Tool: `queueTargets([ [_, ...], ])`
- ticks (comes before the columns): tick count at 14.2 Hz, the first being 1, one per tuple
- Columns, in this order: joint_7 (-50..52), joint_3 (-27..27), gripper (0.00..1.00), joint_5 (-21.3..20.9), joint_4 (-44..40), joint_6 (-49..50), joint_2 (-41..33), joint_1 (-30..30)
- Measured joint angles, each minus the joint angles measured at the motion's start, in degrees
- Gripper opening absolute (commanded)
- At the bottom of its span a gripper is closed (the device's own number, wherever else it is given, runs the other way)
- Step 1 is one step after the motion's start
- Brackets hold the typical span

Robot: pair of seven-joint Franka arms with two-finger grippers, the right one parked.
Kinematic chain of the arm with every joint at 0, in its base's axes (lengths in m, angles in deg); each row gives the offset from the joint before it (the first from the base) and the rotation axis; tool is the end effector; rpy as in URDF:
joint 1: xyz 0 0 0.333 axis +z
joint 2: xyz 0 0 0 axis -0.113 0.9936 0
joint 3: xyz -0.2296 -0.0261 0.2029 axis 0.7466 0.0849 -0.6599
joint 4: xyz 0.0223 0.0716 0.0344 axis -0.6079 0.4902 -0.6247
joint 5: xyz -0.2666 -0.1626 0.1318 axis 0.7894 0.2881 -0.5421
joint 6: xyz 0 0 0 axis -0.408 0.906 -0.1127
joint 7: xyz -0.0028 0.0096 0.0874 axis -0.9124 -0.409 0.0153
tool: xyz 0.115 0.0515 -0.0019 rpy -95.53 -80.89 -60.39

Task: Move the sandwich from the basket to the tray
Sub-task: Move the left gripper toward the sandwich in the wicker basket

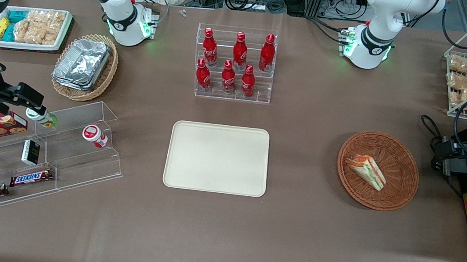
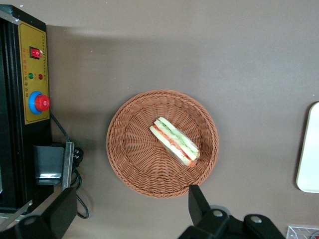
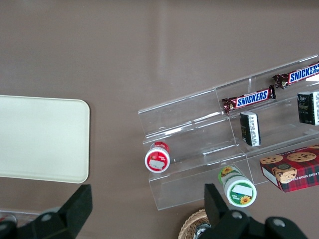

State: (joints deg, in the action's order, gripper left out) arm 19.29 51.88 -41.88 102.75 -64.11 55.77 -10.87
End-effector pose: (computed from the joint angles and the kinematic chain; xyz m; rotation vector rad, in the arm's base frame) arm 0.5437 0.0007 0.5497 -3.1036 -0.0956 -0.0077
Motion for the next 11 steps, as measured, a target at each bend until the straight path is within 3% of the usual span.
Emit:
queueTargets([
  [7, 0.0, 0.04, 1.0, 0.39, 0.36, 0.02, 0.05, -0.46],
  [11, 0.26, 0.44, 1.0, 0.4, 4.62, -2.18, -0.02, -1.6],
])
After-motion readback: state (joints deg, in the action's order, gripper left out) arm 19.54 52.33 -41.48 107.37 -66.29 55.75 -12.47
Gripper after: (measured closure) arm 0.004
